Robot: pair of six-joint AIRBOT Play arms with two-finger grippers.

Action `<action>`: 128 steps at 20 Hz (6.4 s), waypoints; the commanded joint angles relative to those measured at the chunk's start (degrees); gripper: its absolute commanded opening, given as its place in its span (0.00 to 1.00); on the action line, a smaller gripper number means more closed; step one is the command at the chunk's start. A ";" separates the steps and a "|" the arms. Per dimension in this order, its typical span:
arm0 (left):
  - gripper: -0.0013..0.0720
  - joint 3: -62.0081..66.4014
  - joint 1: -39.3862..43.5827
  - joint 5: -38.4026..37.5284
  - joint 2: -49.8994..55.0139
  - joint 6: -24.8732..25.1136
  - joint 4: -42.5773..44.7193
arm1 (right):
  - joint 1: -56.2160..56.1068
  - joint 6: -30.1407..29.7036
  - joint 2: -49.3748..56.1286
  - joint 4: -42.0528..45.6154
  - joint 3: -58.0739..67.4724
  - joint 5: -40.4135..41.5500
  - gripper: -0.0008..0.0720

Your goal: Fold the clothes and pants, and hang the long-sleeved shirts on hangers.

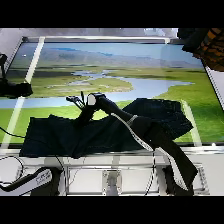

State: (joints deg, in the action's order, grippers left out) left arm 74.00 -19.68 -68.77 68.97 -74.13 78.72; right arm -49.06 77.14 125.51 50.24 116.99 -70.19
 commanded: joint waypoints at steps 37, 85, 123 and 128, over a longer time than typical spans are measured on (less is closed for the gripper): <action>0.51 -1.36 -2.73 -23.28 13.70 17.31 6.08 | 20.41 -11.56 -5.90 8.66 -0.02 -13.86 0.03; 0.03 18.32 -1.20 23.23 12.94 13.81 16.61 | 46.21 5.84 -8.15 34.58 -0.11 -17.86 0.03; 0.04 23.54 0.39 15.47 37.05 -0.04 -9.09 | 55.52 25.40 -5.90 49.57 2.45 12.13 0.03; 0.04 30.03 0.39 18.71 37.05 -0.07 -14.78 | 62.05 29.83 -8.87 54.38 2.43 14.16 0.03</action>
State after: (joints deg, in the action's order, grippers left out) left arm 101.12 -19.31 -52.95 106.06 -73.80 69.41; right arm 9.76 103.90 117.97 101.60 119.09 -58.33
